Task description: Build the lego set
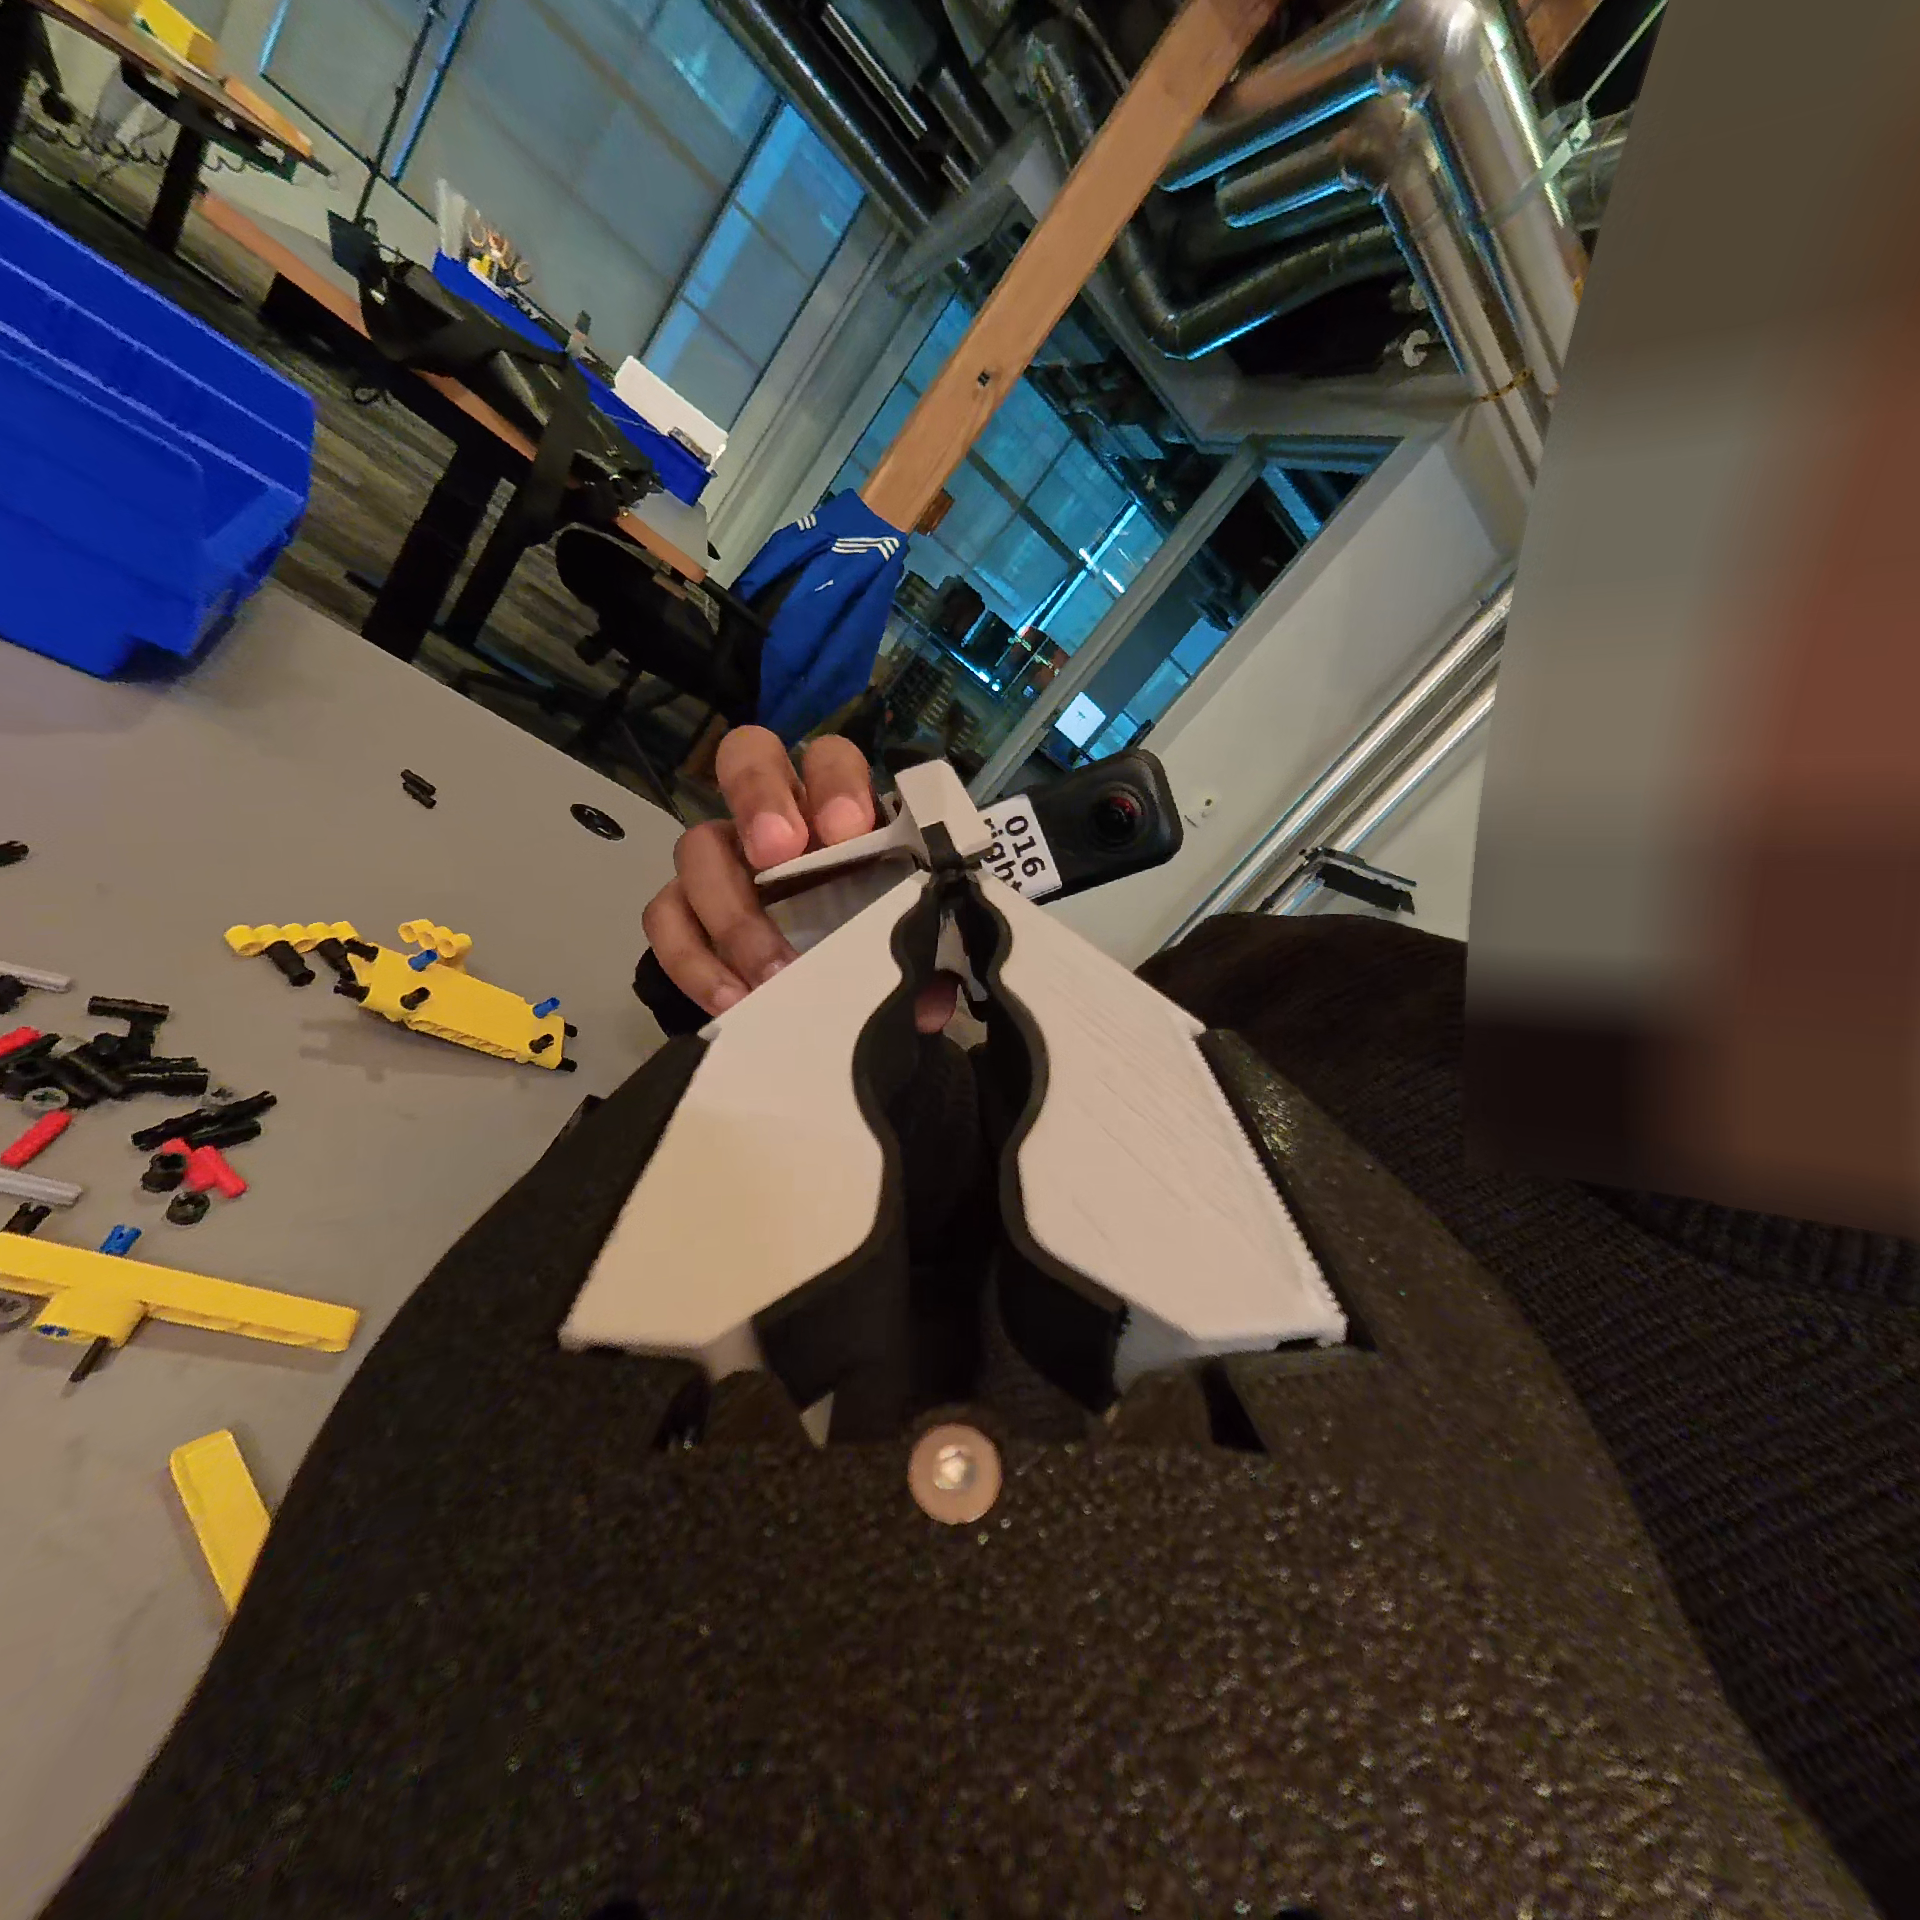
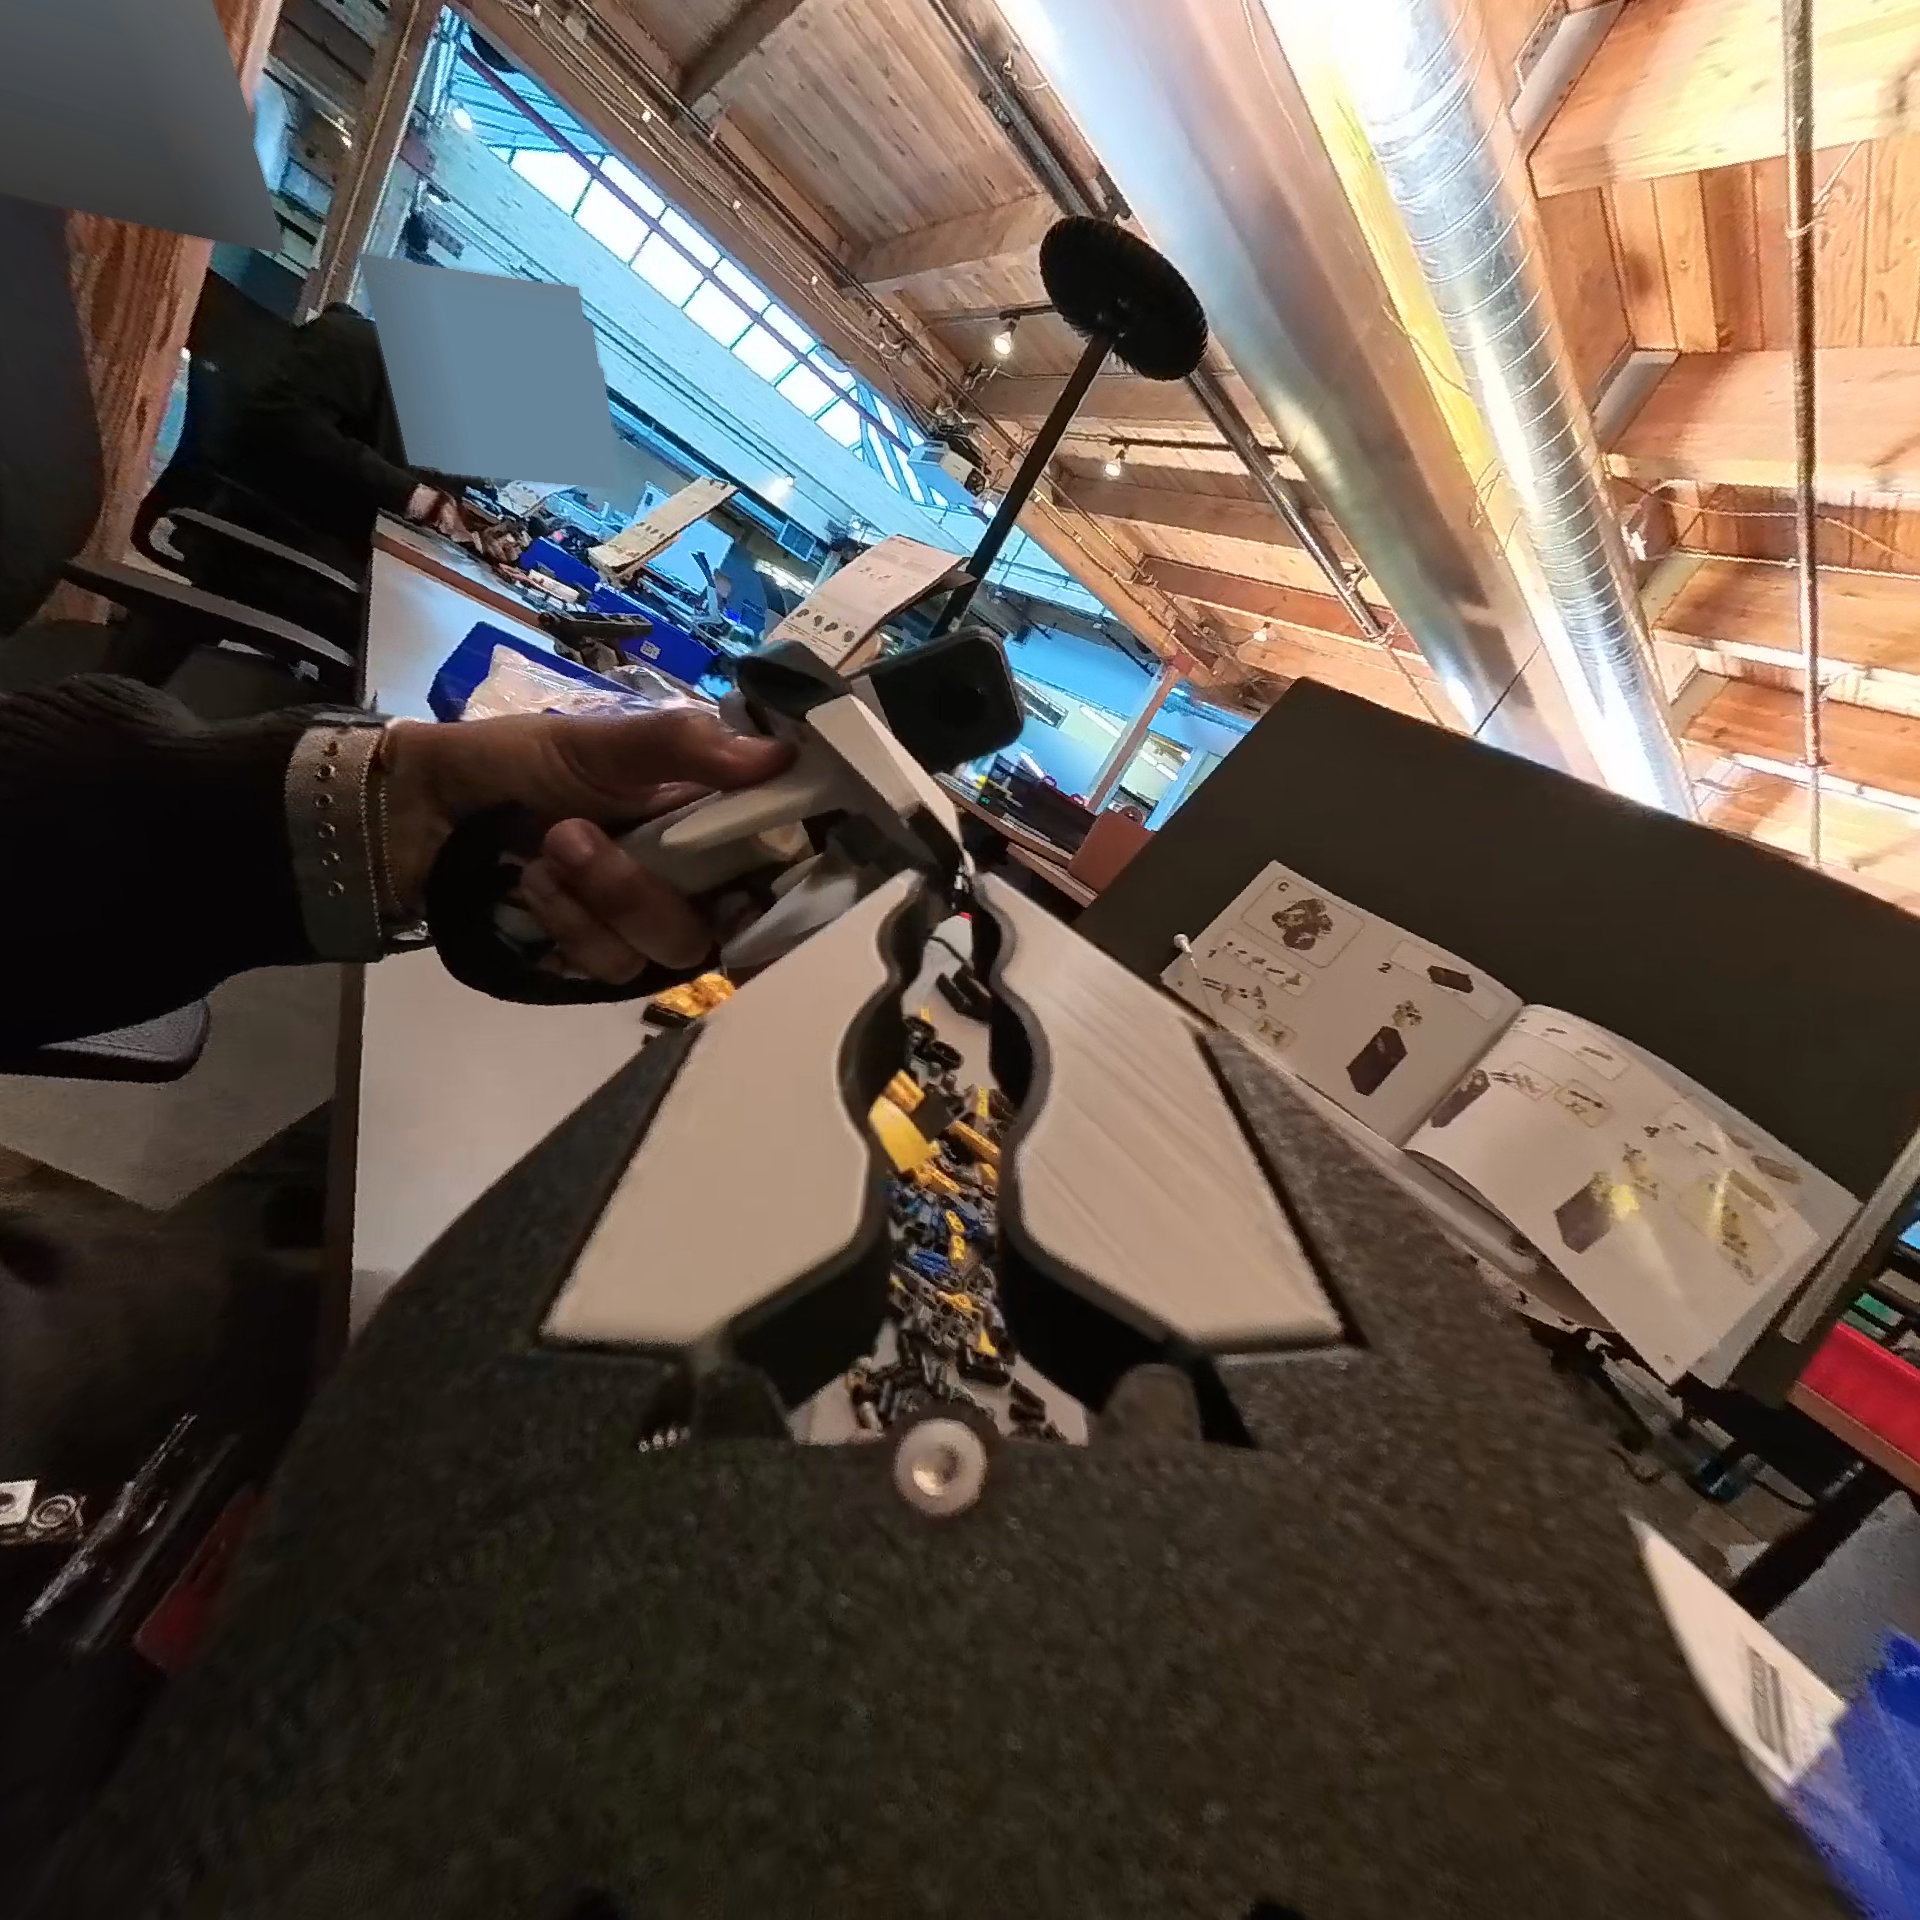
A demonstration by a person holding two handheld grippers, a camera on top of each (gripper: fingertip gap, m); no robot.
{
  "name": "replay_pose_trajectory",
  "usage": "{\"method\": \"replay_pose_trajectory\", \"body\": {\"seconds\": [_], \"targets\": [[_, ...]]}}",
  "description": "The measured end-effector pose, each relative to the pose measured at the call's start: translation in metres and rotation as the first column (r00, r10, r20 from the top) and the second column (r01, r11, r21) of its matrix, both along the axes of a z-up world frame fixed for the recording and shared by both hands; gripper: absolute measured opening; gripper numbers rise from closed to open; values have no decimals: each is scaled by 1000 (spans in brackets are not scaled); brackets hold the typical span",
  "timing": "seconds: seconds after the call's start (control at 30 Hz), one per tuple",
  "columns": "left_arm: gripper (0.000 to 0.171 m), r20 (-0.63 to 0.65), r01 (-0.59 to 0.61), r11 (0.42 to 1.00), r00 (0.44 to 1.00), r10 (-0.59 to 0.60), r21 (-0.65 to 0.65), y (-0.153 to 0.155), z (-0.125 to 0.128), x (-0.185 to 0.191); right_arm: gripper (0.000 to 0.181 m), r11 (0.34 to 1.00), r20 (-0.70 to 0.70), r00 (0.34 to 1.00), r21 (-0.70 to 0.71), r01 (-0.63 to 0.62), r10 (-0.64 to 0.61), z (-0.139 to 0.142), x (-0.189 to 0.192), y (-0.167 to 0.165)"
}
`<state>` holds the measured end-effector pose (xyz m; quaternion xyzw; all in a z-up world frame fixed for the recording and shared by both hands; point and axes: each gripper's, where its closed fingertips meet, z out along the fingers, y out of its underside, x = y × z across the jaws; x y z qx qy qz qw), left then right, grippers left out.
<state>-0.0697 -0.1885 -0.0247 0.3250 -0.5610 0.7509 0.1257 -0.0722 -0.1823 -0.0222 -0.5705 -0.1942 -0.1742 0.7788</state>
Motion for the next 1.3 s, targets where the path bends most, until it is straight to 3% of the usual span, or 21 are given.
{"method": "replay_pose_trajectory", "body": {"seconds": [0.7,1.0,1.17,1.3], "targets": [[4,-5,-7,1000,1000,7,-5,2,-1,-2,4,998,27,997,-7,-69,69,-2,-2,5],[12,104,-106,994,989,104,10,8,8,2,4,992,-100,988,-18,-124,121,14,15,-12],[14,179,-180,963,973,145,199,-5,-11,9,4,998,-166,985,-12,-54,51,22,40,-38],[26,254,-268,807,955,151,527,-19,-61,18,4,969,-347,938,-237,-72,-15,-36,56,-54]]}}
